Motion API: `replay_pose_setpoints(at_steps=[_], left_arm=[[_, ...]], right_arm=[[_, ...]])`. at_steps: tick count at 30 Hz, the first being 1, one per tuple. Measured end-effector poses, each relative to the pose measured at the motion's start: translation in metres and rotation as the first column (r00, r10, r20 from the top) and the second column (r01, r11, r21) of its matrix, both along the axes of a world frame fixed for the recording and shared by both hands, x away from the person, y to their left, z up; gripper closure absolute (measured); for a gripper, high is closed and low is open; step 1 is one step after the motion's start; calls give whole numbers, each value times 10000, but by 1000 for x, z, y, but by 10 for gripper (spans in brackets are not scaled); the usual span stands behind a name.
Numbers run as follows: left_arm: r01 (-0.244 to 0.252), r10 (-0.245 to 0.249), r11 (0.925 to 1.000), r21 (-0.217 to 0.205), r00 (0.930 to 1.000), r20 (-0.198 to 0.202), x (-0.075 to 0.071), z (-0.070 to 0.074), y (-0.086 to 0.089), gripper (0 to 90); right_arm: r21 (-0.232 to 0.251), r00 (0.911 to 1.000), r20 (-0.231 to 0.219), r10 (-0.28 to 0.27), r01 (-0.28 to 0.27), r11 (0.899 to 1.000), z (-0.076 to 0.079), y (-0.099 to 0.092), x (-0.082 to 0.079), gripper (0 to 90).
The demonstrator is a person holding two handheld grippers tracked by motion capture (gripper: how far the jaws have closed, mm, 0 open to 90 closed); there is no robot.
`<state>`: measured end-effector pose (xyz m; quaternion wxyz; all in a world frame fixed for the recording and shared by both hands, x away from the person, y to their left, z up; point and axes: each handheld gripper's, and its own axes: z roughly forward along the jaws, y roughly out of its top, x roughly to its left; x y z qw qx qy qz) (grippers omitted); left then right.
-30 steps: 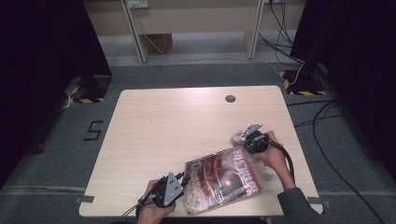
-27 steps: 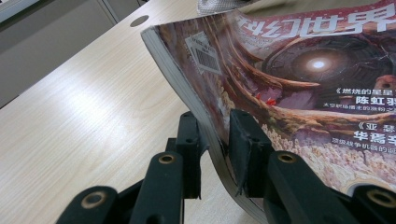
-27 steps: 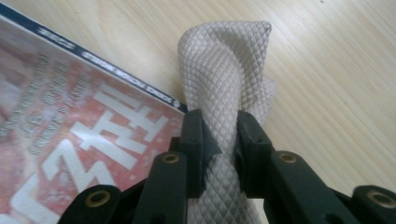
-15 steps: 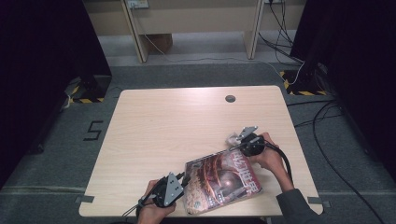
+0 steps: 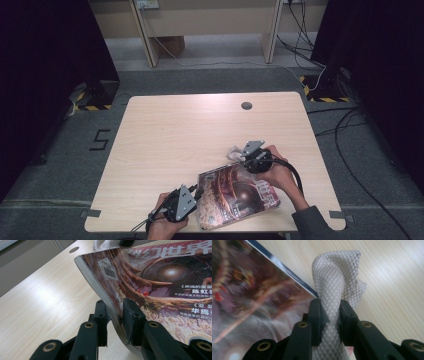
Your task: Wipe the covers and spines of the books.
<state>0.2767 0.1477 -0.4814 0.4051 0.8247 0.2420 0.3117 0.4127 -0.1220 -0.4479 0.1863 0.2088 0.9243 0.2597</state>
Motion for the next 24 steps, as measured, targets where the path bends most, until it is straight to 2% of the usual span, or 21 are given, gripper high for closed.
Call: replay_pose_setpoints(at_steps=[5, 6, 7, 17, 20, 24], left_arm=[[-4, 4, 10000, 4, 10000, 2, 0, 0, 0, 739], [-4, 4, 10000, 1, 10000, -8, 0, 0, 0, 738], [-7, 7, 10000, 0, 10000, -15, 0, 0, 0, 738], [-19, 18, 10000, 62, 10000, 28, 0, -1, 0, 736], [3, -4, 9999, 106, 10000, 47, -1, 0, 0, 735], [14, -16, 9999, 139, 10000, 89, -1, -1, 0, 733]], right_arm=[[118, 9989, 200, 415, -418, 9991, 6, 12, -9, 750], [179, 9995, 77, 312, -313, 9993, 7, 14, -11, 750], [199, 9983, 227, 528, -533, 9984, 8, 16, -12, 749], [463, 9919, 466, 1180, -1202, 9917, 19, 38, -29, 746], [635, 9870, 591, 1494, -1531, 9862, 24, 46, -36, 747], [639, 9782, 890, 1874, -1934, 9790, 30, 58, -46, 747]])
